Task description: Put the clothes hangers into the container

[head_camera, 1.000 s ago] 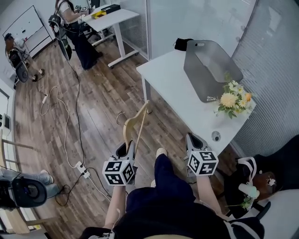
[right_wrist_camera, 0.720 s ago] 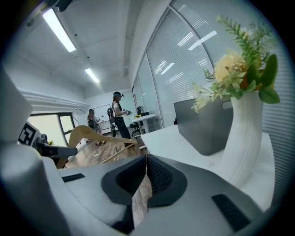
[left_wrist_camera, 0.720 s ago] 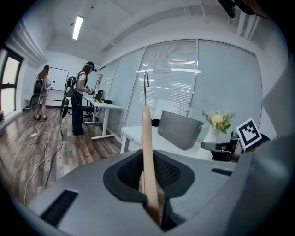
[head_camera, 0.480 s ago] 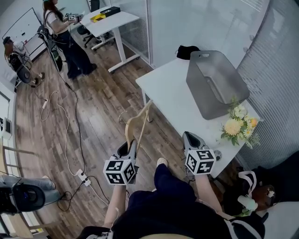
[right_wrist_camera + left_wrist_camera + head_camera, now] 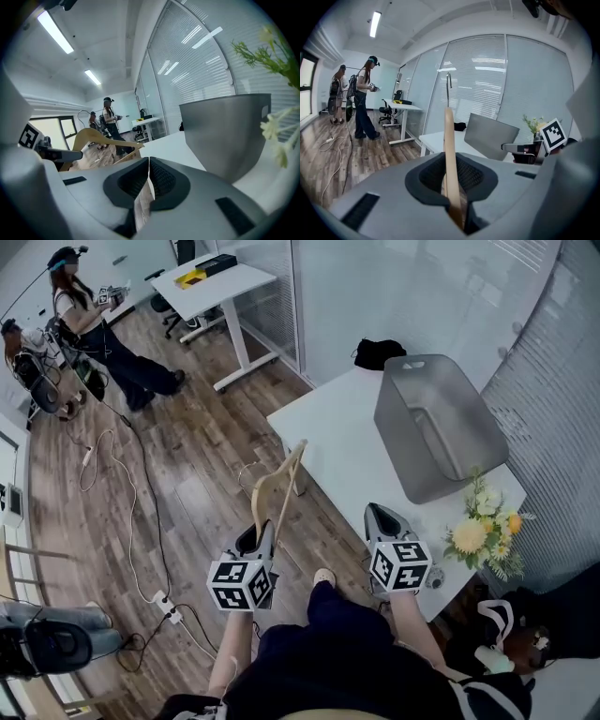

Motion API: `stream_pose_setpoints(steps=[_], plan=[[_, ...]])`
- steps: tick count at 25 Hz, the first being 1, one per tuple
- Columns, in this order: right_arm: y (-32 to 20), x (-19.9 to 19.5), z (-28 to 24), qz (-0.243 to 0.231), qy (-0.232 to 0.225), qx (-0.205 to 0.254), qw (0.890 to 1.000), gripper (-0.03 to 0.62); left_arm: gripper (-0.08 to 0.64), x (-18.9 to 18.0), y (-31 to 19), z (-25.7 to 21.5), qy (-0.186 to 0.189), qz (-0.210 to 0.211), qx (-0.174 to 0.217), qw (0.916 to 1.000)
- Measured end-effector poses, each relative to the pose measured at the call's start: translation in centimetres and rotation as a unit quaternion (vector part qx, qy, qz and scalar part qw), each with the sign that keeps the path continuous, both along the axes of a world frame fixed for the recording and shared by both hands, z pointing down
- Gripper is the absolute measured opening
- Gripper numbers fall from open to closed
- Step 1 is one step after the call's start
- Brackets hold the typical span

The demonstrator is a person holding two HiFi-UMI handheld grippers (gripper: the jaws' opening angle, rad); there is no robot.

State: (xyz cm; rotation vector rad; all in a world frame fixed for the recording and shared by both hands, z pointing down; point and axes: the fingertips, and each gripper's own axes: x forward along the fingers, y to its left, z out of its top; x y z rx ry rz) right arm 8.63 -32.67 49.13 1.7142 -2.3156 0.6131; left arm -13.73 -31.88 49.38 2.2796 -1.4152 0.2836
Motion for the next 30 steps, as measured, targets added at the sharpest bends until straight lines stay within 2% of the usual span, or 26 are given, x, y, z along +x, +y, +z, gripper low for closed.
stream_pose_setpoints(steps=[9,20,30], plan=[[-4.1,1.8,0.6,0.024,-0.011,0.005,1.0,0.029,0.055,3.6,-5.9,-0.1,-0.004,0.043,0.011,0.999],[-5.4,3.7,1.4,0.058,-0.017,0.006,0.998,0.029,0.055,7.4,-10.0,0.5,-0.005,0.096,0.014,0.9953],[-7.3,6.0,1.7,0.138,-0.018,0.001,0.99,0.029,0.054,9.8,-16.0,0.6,-0.012,0.171,0.011,0.9852]])
